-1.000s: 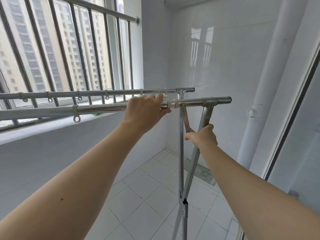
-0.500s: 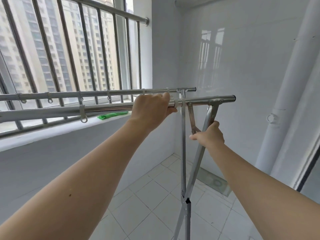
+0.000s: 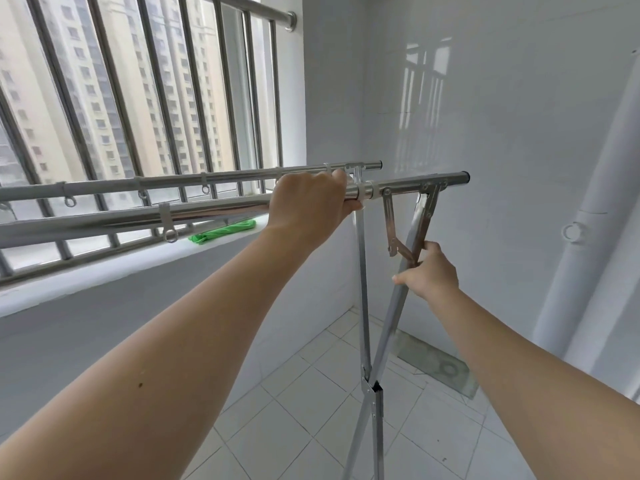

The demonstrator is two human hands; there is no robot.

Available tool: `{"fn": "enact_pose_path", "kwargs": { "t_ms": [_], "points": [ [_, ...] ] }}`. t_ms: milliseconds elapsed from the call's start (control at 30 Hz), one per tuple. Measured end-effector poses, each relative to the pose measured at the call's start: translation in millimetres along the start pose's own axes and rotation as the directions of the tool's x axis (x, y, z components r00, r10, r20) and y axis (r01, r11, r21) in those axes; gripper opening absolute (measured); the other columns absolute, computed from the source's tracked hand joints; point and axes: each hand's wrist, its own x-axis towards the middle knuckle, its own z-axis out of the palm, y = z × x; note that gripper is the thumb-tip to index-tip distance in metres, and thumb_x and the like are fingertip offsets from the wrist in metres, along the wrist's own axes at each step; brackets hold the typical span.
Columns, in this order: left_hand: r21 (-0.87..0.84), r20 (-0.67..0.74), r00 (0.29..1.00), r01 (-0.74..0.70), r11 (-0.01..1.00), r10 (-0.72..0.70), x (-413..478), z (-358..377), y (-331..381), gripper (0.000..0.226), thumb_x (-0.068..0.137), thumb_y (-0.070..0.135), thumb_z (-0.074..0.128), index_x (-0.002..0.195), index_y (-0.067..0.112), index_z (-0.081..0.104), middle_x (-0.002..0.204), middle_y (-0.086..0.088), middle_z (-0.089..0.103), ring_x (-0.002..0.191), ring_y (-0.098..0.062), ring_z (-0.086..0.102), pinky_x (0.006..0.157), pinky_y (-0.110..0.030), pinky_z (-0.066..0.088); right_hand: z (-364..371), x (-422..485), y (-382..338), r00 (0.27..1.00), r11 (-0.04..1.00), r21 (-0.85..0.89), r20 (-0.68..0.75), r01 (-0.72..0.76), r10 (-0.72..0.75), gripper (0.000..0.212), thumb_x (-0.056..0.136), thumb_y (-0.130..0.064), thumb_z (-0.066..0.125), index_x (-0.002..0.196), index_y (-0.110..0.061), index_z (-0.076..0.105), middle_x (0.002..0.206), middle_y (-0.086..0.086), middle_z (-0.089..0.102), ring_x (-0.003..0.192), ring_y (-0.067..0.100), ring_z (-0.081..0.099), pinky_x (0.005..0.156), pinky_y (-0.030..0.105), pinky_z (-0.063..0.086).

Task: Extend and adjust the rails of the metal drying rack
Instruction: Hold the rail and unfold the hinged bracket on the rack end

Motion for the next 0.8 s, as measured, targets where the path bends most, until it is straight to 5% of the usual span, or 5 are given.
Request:
{"fn": "enact_pose_path", "kwargs": {
  "t_ms": [133, 333, 800],
  "points": [
    [0.022, 0.003, 1.0, 0.017, 1.0, -0.017, 13.5, 25.2, -8.8, 0.049, 0.086, 0.061, 0.044, 0.089, 0.014, 0.056, 0.071, -0.003, 0.067, 0.063, -0.028, 0.064, 0.05, -0.029, 0.03, 23.0, 31.4, 1.6, 0.999, 0.999, -0.034, 0.032, -0.028, 0.029, 0.061, 0.08, -0.011, 0.069, 0.134, -0.015, 0.042, 0.117, 0.009, 0.062, 0.106, 0.032, 0.059, 0.081, 0.033, 0.046],
    [0.075, 0.008, 0.999, 0.042, 0.996, -0.043, 34.7, 65.9, -23.6, 0.05, 0.085, 0.062, 0.043, 0.096, 0.016, 0.058, 0.078, -0.001, 0.068, 0.069, -0.027, 0.066, 0.051, -0.029, 0.034, 60.5, 90.9, -12.2, 0.997, 0.995, 0.077, 0.047, -0.062, 0.058, 0.045, 0.084, -0.003, 0.054, 0.128, -0.01, 0.045, 0.114, 0.017, 0.065, 0.101, 0.036, 0.065, 0.09, 0.044, 0.054],
    [0.212, 0.115, 0.972, 0.176, 0.961, -0.203, 79.9, 163.1, -39.5, 0.049, 0.084, 0.064, 0.042, 0.09, 0.017, 0.052, 0.077, 0.001, 0.065, 0.068, -0.026, 0.065, 0.05, -0.028, 0.03, 125.5, 225.5, -42.6, 0.98, 0.985, 0.161, 0.176, 0.066, -0.095, 0.025, 0.088, -0.009, 0.049, 0.113, -0.008, 0.048, 0.11, 0.017, 0.066, 0.094, 0.038, 0.068, 0.087, 0.048, 0.055]
  ]
}}
